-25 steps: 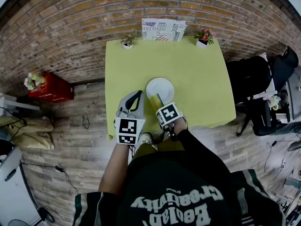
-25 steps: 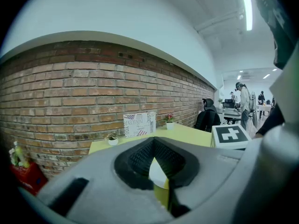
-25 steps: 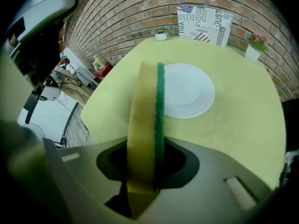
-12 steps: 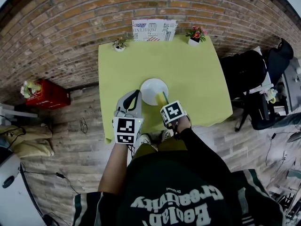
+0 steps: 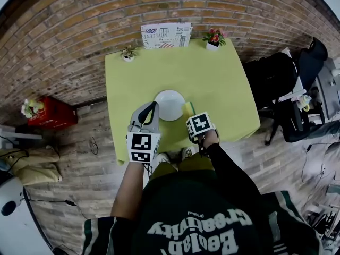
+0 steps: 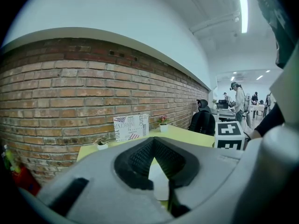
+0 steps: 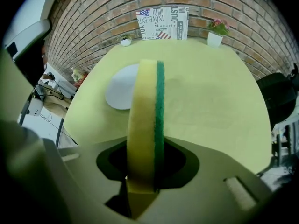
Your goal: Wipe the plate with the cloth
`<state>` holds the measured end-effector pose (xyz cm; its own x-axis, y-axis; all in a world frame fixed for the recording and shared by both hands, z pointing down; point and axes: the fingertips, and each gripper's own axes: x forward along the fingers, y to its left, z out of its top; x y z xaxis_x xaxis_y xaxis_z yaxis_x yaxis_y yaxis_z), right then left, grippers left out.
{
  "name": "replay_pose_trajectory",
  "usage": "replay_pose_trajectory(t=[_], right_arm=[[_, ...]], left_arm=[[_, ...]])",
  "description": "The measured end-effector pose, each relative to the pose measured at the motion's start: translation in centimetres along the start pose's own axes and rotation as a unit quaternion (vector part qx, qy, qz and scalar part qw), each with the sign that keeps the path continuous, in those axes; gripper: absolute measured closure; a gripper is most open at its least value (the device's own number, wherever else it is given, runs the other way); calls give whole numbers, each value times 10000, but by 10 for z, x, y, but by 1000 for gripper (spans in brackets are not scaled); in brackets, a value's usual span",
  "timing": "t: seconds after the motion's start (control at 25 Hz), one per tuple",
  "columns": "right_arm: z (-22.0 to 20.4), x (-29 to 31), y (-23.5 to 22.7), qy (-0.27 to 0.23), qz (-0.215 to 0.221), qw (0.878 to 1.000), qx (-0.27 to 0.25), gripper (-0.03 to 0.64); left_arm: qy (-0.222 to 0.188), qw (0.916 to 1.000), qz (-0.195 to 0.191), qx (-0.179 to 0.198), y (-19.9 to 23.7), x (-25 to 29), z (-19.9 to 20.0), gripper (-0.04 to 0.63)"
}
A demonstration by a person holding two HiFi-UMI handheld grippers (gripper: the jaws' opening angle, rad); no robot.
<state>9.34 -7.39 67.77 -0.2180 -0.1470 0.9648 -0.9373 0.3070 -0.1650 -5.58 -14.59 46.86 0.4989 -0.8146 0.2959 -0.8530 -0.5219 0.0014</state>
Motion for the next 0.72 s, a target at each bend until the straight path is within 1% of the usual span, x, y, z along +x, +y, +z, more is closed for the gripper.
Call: replay_pose_trajectory(t=[0.28, 0.48, 0.72], right_arm=[[5, -2, 8, -166, 126, 9998, -75, 472], [7, -2, 29, -262, 344, 9985, -341, 472], [0, 8, 63, -173, 577, 9956, -720, 472]], left_arm=[[10, 10000, -24, -2, 0, 0, -1, 589], [43, 10000, -37, 4, 1, -3, -6, 589], [64, 10000, -73, 12, 4, -7, -10, 589]])
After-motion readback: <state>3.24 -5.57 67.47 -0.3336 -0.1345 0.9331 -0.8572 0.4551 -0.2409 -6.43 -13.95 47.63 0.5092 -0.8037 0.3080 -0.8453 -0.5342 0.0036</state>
